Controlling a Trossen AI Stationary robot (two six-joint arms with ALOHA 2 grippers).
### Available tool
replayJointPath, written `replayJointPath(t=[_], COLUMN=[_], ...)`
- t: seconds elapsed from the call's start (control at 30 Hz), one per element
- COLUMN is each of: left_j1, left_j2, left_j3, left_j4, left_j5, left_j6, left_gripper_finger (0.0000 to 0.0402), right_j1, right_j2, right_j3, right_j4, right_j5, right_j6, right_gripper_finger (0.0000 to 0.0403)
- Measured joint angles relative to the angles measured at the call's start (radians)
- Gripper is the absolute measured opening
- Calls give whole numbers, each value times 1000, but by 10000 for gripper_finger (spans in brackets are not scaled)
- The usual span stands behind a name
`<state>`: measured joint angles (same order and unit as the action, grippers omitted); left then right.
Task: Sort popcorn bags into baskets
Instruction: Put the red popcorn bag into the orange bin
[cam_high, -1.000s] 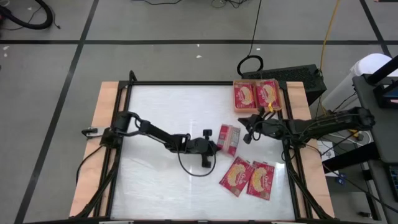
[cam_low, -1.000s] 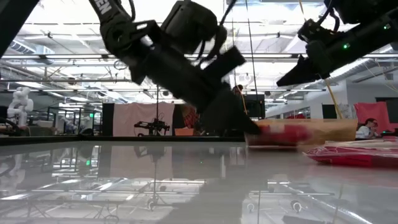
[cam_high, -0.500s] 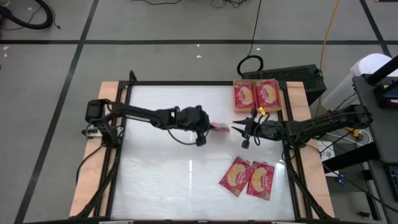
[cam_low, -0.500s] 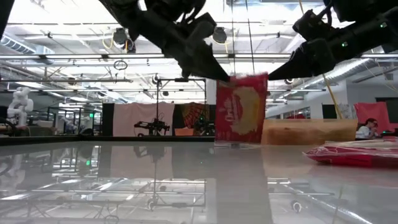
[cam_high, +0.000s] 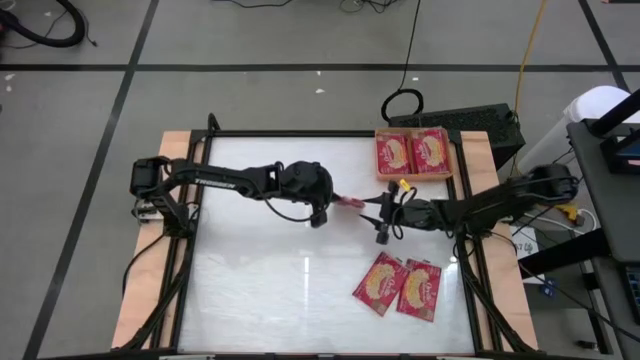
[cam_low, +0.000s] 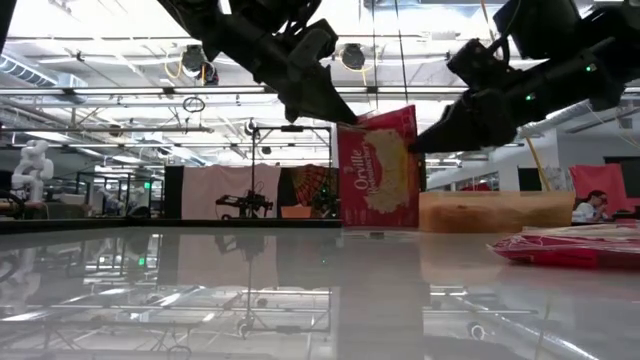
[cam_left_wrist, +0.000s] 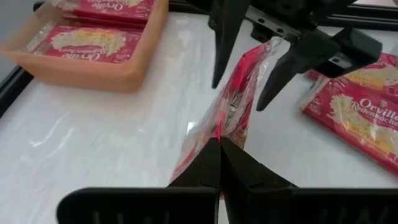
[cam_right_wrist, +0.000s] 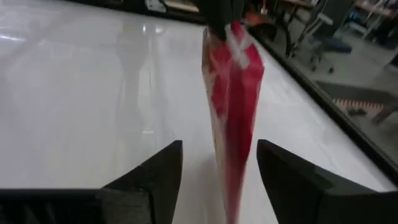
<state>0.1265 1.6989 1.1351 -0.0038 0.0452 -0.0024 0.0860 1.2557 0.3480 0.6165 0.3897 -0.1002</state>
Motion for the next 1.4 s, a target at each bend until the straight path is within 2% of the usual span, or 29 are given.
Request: replayJointPath(t=[0.1,0.2,0.37,0.47,0.6,0.7,0.8,0.87,1.0,1.2,1.4], left_j1=[-1,0,-14,-25,-30,-25,-22,-21,-24,-46,-93], left_j2=[0,0,0,0,-2,-2,-12,-16,-28,-29,-28], left_j3=[0,0,0,0,1,1,0,0,0,-29,-97], left_j4=[-2,-2,11,24,-10,-46,-73,-70,-73,-43,75], left_j5=[1,1,0,-3,-19,-114,-214,-258,-256,-253,-238], left_j6=[0,3,53,70,50,-1,-41,-44,-23,-26,-80], left_gripper_finger=[2,2,8,31,96,150,193,212,228,230,230], right_j1=[-2,-3,-26,-36,-66,-114,-154,-178,-239,-426,-676], right_j2=[60,106,138,126,57,-22,-115,-179,-296,-350,-331], right_j3=[0,0,0,0,1,1,2,13,106,321,476], right_j4=[115,197,230,216,155,50,-68,-148,-385,-784,-955], right_j5=[0,0,0,-3,21,27,29,27,22,-232,-463], right_j6=[-35,-51,-25,-43,-81,-72,-68,-70,-85,-90,-76], right_gripper_finger=[194,166,70,18,26,30,15,8,12,15,16])
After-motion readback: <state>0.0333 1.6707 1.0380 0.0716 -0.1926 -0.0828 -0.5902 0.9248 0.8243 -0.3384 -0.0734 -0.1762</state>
